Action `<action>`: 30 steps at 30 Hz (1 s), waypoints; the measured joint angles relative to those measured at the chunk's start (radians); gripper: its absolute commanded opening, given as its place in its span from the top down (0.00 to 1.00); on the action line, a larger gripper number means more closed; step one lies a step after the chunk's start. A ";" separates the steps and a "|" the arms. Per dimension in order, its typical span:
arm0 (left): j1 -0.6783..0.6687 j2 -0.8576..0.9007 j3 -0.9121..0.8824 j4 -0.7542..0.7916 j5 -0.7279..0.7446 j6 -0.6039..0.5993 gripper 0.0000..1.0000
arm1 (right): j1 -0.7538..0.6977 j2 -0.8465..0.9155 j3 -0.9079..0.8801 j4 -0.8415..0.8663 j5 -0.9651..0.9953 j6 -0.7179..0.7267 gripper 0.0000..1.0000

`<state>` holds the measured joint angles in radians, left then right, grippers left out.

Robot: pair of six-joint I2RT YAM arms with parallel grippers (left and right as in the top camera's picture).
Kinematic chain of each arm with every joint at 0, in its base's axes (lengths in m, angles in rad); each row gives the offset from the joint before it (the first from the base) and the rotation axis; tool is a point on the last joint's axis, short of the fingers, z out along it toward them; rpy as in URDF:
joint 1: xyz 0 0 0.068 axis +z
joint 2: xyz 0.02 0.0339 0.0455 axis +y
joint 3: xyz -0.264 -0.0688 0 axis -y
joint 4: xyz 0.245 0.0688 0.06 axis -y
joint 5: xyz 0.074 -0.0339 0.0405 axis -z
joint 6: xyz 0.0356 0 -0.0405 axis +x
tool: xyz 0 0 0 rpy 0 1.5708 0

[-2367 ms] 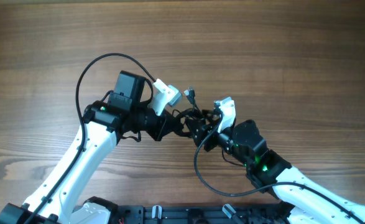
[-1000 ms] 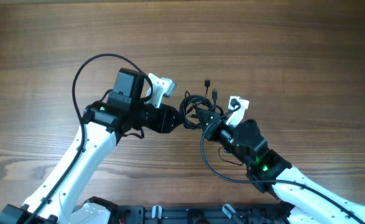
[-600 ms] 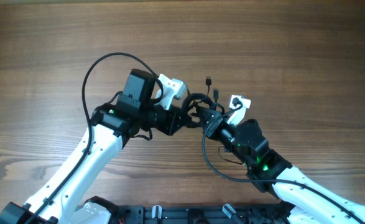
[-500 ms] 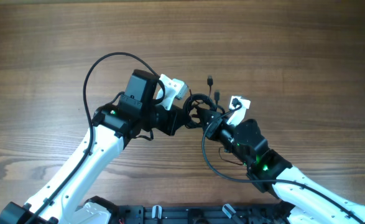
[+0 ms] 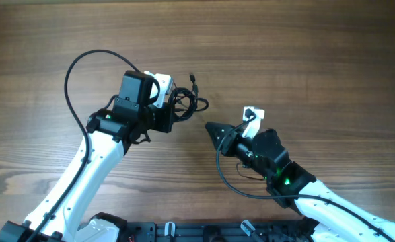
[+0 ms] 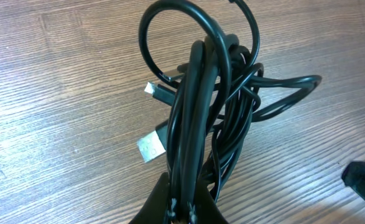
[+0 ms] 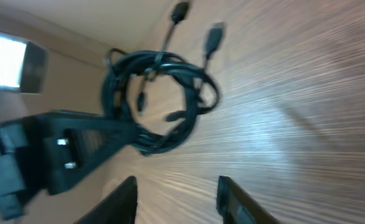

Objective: Untangle cables

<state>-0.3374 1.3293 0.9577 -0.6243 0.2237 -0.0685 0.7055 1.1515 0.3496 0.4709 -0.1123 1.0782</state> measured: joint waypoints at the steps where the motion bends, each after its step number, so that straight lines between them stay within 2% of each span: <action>1: 0.000 0.000 0.000 0.000 0.010 0.000 0.96 | 0.000 0.000 0.000 0.016 -0.008 0.019 0.64; 6: -0.019 0.000 0.000 0.000 0.111 0.000 0.96 | 0.000 0.020 0.000 0.137 -0.012 0.077 0.66; 11: -0.076 0.000 0.000 0.000 0.172 0.000 0.96 | 0.000 0.131 0.000 0.257 -0.011 0.115 0.69; 16: -0.130 0.000 0.000 0.001 0.187 0.000 0.96 | 0.000 0.210 0.000 0.338 -0.010 0.129 0.77; 24: -0.168 0.000 0.000 0.003 0.162 -0.001 0.96 | 0.005 0.239 0.000 0.350 0.039 0.145 0.78; 27: -0.173 0.000 0.000 0.003 0.160 -0.001 0.96 | 0.005 0.239 0.000 0.349 0.070 0.149 0.71; 29: -0.173 0.000 0.000 0.003 0.153 0.000 0.96 | 0.005 0.240 0.000 0.349 0.076 0.153 0.47; 30: -0.173 0.000 0.000 0.004 0.138 -0.005 0.96 | 0.005 0.242 0.000 0.349 0.076 0.156 0.40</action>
<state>-0.5106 1.3296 0.9577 -0.6205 0.3614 -0.0734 0.7105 1.3937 0.3492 0.8204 -0.0364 1.2343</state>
